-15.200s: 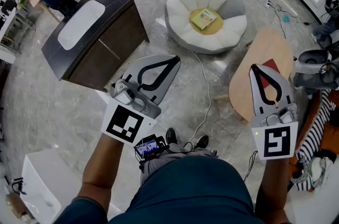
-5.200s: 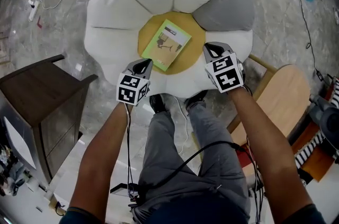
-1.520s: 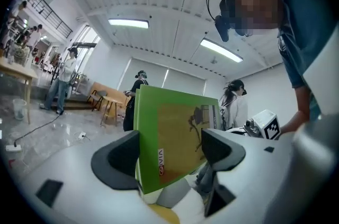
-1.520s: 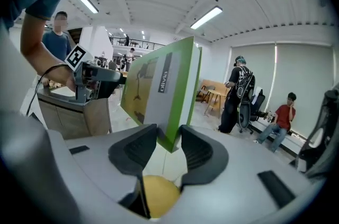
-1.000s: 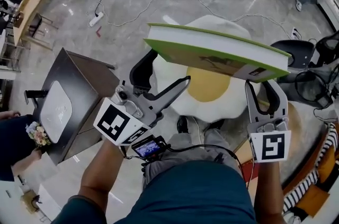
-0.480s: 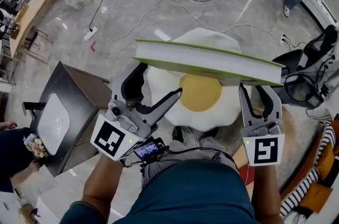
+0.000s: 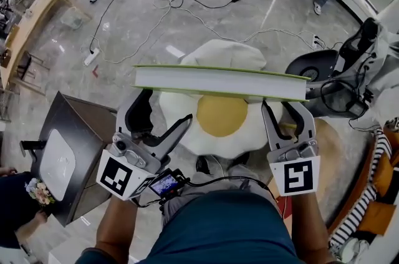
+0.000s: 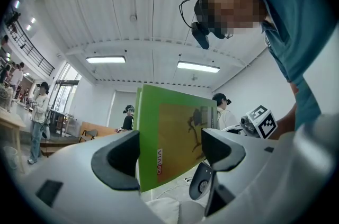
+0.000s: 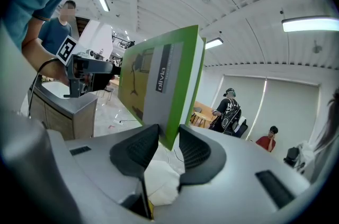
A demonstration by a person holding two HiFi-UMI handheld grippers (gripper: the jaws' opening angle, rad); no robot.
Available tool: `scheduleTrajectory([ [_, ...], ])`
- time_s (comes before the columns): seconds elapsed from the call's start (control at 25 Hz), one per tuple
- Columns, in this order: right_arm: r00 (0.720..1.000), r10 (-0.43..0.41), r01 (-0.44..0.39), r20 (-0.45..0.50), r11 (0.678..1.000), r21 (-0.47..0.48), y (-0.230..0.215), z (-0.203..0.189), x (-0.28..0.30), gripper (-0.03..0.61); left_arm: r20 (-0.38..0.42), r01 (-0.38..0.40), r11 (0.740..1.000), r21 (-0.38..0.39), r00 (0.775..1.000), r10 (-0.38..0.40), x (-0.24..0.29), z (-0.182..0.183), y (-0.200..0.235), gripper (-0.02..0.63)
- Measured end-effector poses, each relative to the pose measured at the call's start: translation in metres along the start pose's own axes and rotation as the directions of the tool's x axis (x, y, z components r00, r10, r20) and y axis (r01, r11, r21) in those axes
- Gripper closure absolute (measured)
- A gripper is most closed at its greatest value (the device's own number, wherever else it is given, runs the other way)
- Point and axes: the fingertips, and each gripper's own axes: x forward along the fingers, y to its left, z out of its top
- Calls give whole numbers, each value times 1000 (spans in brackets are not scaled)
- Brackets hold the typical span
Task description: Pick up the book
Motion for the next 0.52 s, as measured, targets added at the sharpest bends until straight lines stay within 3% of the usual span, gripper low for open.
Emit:
scheduleTrajectory([
  [0.52, 1000, 2, -3, -27, 999, -32, 5, 12, -9, 446, 6, 1, 1000, -13, 1000, -1, -11, 12, -2, 265],
])
